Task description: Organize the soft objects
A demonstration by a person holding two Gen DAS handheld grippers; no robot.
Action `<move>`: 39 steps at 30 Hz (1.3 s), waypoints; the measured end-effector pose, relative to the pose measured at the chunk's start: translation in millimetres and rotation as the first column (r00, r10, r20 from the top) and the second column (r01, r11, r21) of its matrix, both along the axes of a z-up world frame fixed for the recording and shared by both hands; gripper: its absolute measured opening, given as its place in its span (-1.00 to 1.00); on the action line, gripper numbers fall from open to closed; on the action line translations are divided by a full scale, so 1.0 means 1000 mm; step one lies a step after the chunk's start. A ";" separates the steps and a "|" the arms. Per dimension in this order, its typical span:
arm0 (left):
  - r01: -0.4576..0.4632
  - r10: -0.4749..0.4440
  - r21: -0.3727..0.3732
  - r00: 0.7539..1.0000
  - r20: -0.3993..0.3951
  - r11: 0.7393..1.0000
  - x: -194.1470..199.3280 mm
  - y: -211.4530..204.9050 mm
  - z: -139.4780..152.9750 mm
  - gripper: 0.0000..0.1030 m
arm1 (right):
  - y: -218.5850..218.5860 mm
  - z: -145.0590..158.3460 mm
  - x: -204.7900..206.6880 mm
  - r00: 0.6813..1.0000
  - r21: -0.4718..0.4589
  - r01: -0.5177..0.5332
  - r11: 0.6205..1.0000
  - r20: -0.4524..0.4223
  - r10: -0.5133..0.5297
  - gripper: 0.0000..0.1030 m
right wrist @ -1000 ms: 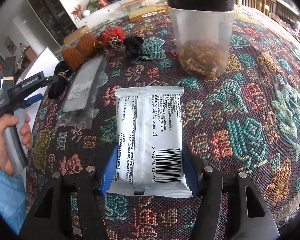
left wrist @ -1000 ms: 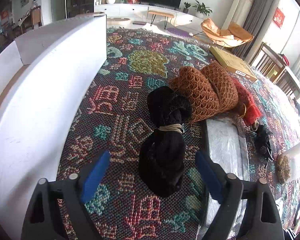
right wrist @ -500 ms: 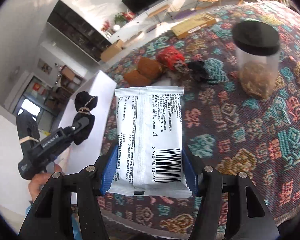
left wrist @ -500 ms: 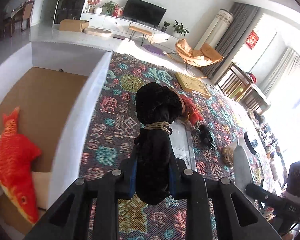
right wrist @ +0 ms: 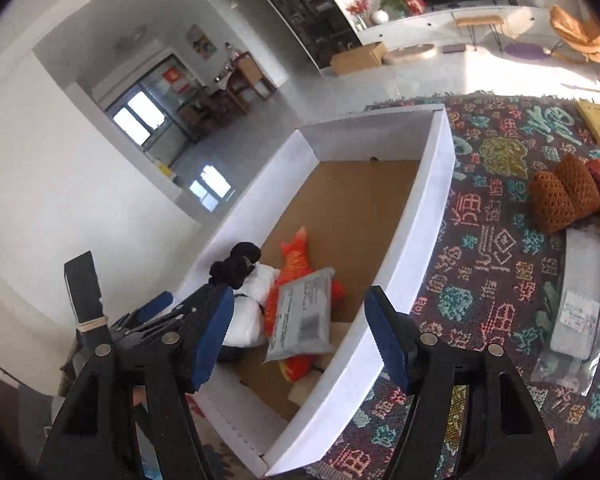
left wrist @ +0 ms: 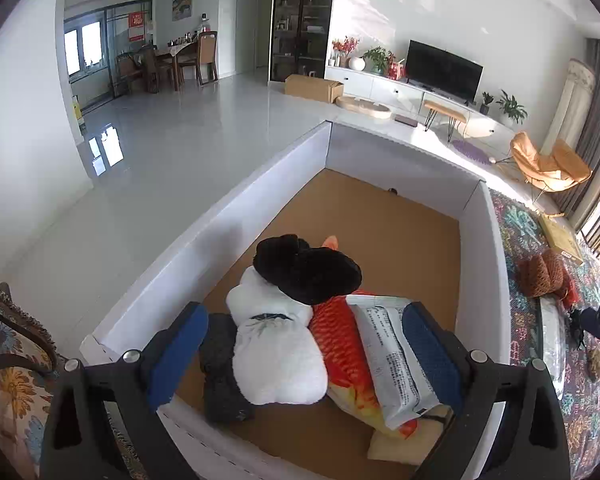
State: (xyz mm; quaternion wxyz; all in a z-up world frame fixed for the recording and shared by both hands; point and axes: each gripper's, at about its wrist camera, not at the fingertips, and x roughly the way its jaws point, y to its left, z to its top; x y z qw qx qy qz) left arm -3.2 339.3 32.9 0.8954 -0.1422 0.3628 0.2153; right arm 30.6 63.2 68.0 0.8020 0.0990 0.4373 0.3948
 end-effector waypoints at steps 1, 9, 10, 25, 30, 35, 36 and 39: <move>0.023 -0.023 -0.010 0.999 0.023 1.000 0.000 -0.009 0.003 0.89 | -0.016 -0.008 -0.001 0.999 -0.030 0.031 0.999 0.019 -0.030 0.39; 0.511 -0.496 -0.099 0.857 0.140 0.854 0.019 -0.174 0.016 0.96 | -0.190 -0.109 0.002 0.874 -0.416 0.484 0.770 0.194 -0.445 0.39; 0.563 -0.550 -0.104 0.825 0.129 0.820 0.024 -0.197 0.008 0.99 | -0.208 -0.117 0.001 0.847 -0.440 0.529 0.725 0.217 -0.486 0.39; 0.475 -0.472 -0.021 0.867 -0.157 0.880 0.113 -0.245 -0.140 0.99 | -0.284 -0.141 0.003 0.729 -0.468 0.666 0.581 0.241 -0.641 0.47; 0.483 -0.476 0.001 0.863 -0.168 0.875 0.113 -0.249 -0.143 1.00 | -0.288 -0.144 0.007 0.729 -0.464 0.666 0.584 0.236 -0.643 0.57; 0.483 -0.475 0.005 0.863 -0.172 0.876 0.114 -0.250 -0.143 1.00 | -0.283 -0.144 0.003 0.729 -0.463 0.666 0.585 0.235 -0.643 0.58; 0.483 -0.475 0.005 0.863 -0.171 0.876 0.114 -0.250 -0.143 1.00 | -0.280 -0.145 0.000 0.728 -0.463 0.666 0.584 0.236 -0.643 0.59; 0.483 -0.475 0.004 0.863 -0.171 0.876 0.114 -0.250 -0.143 1.00 | -0.280 -0.145 0.000 0.728 -0.463 0.666 0.584 0.236 -0.643 0.59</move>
